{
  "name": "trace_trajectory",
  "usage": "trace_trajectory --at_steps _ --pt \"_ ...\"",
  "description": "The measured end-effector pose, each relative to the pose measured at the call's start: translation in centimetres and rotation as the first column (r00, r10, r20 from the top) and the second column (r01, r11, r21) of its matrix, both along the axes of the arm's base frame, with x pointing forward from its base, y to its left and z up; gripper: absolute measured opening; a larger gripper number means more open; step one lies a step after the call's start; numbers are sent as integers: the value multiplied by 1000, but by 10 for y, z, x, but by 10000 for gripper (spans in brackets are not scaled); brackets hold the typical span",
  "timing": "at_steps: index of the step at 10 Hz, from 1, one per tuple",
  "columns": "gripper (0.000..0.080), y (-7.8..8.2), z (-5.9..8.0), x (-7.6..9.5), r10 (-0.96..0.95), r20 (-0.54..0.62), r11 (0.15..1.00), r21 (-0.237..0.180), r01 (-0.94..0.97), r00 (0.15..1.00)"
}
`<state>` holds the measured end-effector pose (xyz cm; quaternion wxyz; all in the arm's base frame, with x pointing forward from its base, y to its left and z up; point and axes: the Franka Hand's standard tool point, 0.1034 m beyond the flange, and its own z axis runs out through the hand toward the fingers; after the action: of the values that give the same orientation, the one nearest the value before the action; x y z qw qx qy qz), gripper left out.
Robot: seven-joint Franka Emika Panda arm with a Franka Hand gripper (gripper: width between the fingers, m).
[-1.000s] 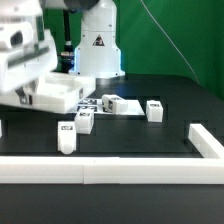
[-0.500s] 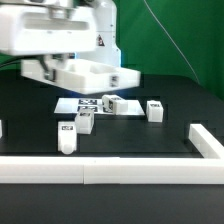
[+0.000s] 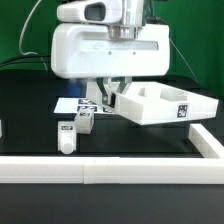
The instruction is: Assemble one leg
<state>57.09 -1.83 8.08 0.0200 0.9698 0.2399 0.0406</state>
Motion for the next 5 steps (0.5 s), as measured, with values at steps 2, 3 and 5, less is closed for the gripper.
trace_trajectory --at_steps 2,3,5 --pt "46 1 -2 -1 1 -3 1000 0 -1 1000" --pt "46 1 -2 -1 1 -4 1000 0 -1 1000" --pt "46 -12 0 2 -165 1 986 12 165 986"
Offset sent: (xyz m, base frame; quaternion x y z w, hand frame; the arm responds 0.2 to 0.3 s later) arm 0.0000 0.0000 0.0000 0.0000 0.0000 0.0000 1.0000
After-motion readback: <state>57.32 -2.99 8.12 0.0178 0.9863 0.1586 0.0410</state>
